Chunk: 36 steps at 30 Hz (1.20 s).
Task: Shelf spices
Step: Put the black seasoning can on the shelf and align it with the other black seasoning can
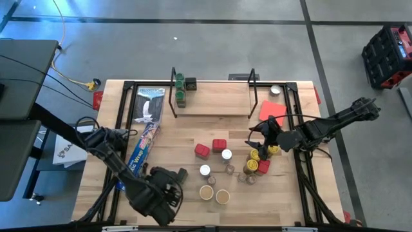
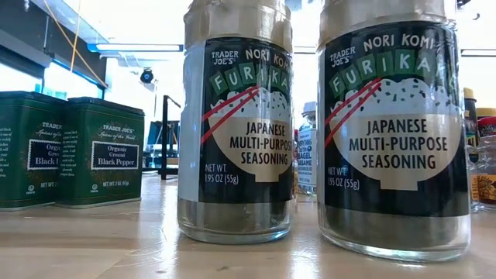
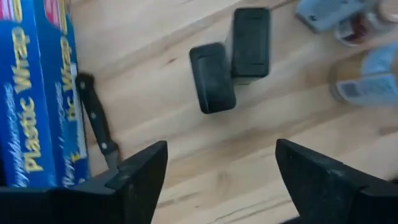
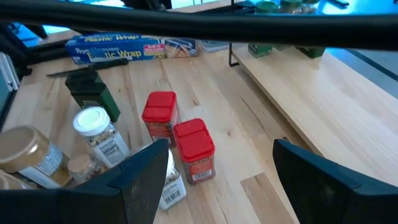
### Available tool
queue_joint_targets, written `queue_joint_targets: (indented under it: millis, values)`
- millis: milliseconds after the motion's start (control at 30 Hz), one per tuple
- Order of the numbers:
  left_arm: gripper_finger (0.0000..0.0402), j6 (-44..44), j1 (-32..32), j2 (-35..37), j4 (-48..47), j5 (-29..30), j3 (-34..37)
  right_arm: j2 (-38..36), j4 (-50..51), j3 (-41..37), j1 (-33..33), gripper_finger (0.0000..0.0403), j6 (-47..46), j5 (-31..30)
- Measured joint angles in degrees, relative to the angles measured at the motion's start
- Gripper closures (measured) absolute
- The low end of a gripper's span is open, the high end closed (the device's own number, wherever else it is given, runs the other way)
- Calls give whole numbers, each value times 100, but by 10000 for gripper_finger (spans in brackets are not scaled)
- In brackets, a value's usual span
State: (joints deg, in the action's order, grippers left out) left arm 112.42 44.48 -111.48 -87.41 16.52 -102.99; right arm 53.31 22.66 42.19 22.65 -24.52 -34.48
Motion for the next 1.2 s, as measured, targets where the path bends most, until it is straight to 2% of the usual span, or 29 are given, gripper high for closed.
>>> queue_joint_targets:
  millis: [100, 233, 467, 700, 900, 1200]
  values:
    - [103, 413, -16, -4, 426, -161, 355, -1, -85, 0, 0, 119, 57, 0]
    - [104, 369, -126, -11, 934, -200, 766, -1, -79, 0, 0, 119, 59, 0]
    - [105, -97, -508, -11, 1044, -102, 1167, -1, -73, 0, 0, 119, 59, 4]
    - [126, -895, -875, -11, 1241, -393, 1503, 1, -70, 0, 0, 119, 43, 52]
    - [172, -1342, -1003, -13, 1616, -702, 1766, -1, -71, 0, 0, 119, 40, 66]
    - [276, -1657, -998, 114, 1574, -766, 1787, 1, -70, 0, 0, 119, 38, 92]
